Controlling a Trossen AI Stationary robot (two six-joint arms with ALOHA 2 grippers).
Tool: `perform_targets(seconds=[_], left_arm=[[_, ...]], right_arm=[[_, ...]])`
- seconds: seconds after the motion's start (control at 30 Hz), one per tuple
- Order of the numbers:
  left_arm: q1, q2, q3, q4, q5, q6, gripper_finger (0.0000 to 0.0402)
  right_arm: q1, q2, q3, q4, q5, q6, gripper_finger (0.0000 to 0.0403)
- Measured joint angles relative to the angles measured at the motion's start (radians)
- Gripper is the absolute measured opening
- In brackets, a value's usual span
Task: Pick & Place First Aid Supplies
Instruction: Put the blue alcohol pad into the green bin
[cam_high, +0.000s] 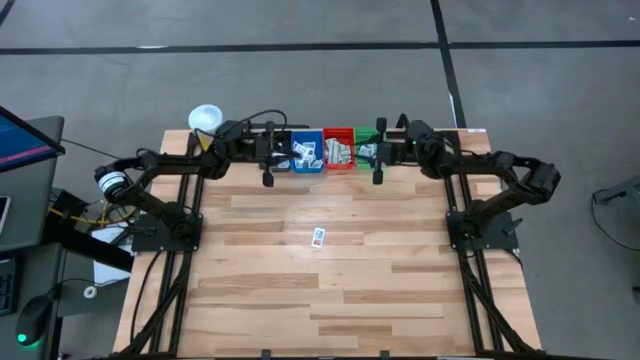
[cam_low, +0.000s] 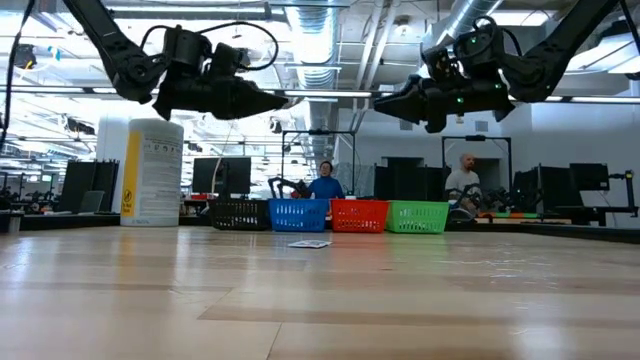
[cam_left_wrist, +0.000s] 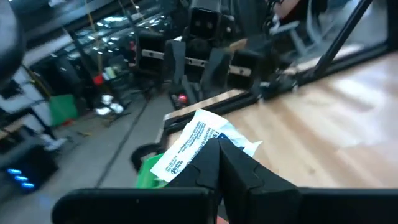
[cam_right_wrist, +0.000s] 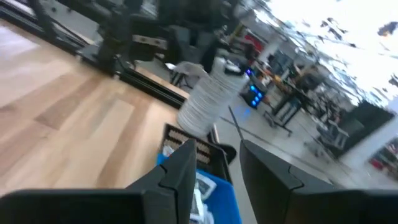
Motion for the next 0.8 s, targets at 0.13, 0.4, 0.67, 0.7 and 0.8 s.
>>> perform_targets(seconds=[0.13, 0.4, 0.67, 0.7, 0.8], left_arm=[[-0.025, 0.05, 0.051, -0.002, 0.027, -0.1, 0.0007], [-0.097, 0.196, 0.154, -0.007, 0.037, -0.199, 0.0007], [-0.185, 0.224, 0.178, -0.007, 0.037, -0.213, 0.0007], [-0.197, 0.224, 0.178, -0.007, 0.037, -0.213, 0.0007], [-0.228, 0.224, 0.179, -0.007, 0.037, -0.212, 0.0007]], right_arm=[[0.064, 0.0, 0.0, 0.001, 0.011, -0.065, 0.0118], [0.16, 0.0, 0.0, -0.02, 0.107, -0.139, 0.0118], [0.207, 0.0, 0.0, -0.107, 0.125, -0.14, 0.0118], [0.212, 0.0, 0.0, -0.11, 0.125, -0.14, 0.0118], [0.225, 0.0, 0.0, -0.113, 0.125, -0.14, 0.0118]])
